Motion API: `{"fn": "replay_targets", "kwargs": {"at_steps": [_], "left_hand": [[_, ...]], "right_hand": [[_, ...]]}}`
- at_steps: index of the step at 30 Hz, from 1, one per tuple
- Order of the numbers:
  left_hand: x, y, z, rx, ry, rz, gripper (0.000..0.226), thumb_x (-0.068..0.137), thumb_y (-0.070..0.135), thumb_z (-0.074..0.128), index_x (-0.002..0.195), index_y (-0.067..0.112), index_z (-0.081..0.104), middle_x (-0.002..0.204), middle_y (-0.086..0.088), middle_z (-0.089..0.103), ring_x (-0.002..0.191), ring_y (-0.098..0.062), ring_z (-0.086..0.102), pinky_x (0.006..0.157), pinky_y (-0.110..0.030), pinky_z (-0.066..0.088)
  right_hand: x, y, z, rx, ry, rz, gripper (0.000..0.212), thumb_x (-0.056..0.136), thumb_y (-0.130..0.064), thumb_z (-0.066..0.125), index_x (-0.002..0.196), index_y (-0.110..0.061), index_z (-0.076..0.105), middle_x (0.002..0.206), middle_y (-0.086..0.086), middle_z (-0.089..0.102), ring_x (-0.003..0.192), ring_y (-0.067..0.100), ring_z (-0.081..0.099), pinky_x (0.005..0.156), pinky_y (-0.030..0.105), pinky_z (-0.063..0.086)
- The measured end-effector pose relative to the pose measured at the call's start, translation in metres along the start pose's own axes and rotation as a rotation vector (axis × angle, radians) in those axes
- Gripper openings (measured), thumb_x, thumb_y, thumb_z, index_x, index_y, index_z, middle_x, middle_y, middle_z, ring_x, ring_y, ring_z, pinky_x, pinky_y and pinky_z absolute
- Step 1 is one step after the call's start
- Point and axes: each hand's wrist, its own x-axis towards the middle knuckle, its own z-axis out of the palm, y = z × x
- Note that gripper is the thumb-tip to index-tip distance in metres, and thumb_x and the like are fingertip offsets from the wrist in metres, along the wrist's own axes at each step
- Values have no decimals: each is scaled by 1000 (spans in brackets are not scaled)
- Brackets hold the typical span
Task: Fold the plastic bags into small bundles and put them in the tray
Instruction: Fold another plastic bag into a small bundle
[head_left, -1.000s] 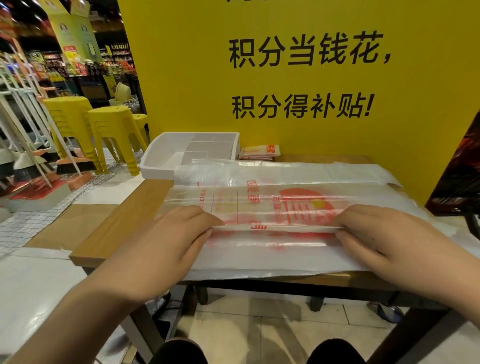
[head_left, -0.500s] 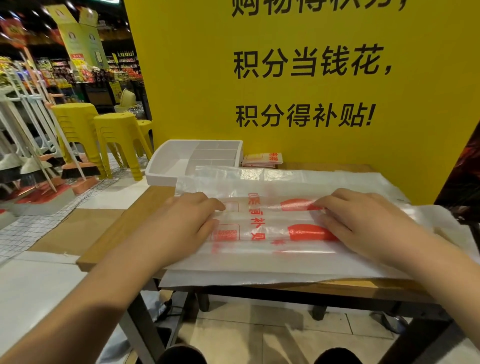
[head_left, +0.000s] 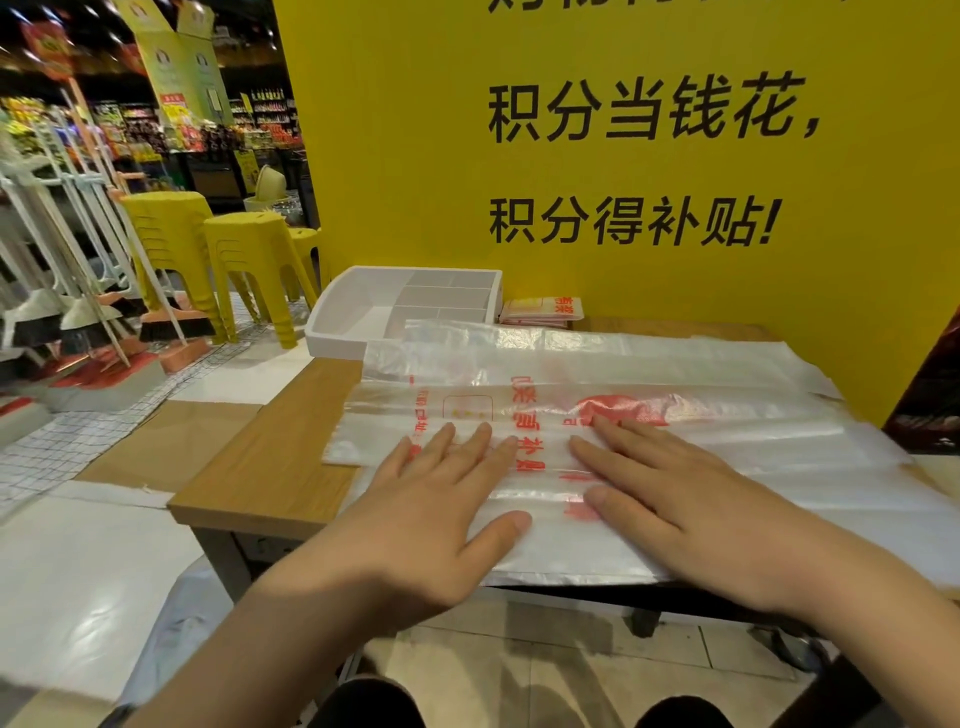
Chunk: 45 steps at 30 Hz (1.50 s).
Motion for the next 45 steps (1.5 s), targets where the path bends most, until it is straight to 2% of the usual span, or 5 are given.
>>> {"fn": "replay_targets", "kwargs": {"at_steps": [11, 20, 28, 34, 45], "left_hand": [[-3, -6, 3, -62, 40, -33, 61, 89, 75, 4, 146, 62, -14, 158, 22, -30, 144, -9, -35, 121, -39, -17], [-18, -39, 2, -105, 17, -172, 56, 79, 81, -12, 134, 73, -21, 154, 22, -36, 143, -10, -36, 118, -39, -21], [-13, -46, -5, 8, 212, -57, 76, 82, 79, 0, 148, 48, 26, 148, 24, 30, 145, 0, 14, 121, -43, -17], [-7, -44, -9, 11, 295, -5, 54, 93, 59, 22, 142, 47, 38, 122, 21, 46, 123, -3, 45, 124, -38, 7], [-3, -39, -35, -97, 258, -1, 32, 102, 47, 34, 115, 38, 62, 103, 17, 63, 99, -8, 57, 86, -30, 44]], "right_hand": [[7, -6, 7, 70, 18, -46, 56, 96, -68, 7, 151, -58, 1, 156, -30, -22, 144, -9, -25, 116, 18, -15], [-32, 127, 18, 33, 50, 243, 74, 89, -82, -3, 153, -47, 7, 167, -14, 2, 147, -5, -14, 119, 19, -11], [-40, 64, -21, -102, 139, 136, 76, 91, -70, 29, 158, -40, 9, 162, -23, 0, 149, -4, 1, 115, 11, -4], [-27, 39, -26, -38, 196, 13, 60, 90, -65, 41, 147, -50, 31, 129, -31, 49, 115, -3, 48, 99, 23, 43], [-25, 27, -44, -85, 211, 65, 35, 96, -62, 36, 118, -46, 58, 110, -28, 63, 98, -2, 58, 79, 24, 50]]}}
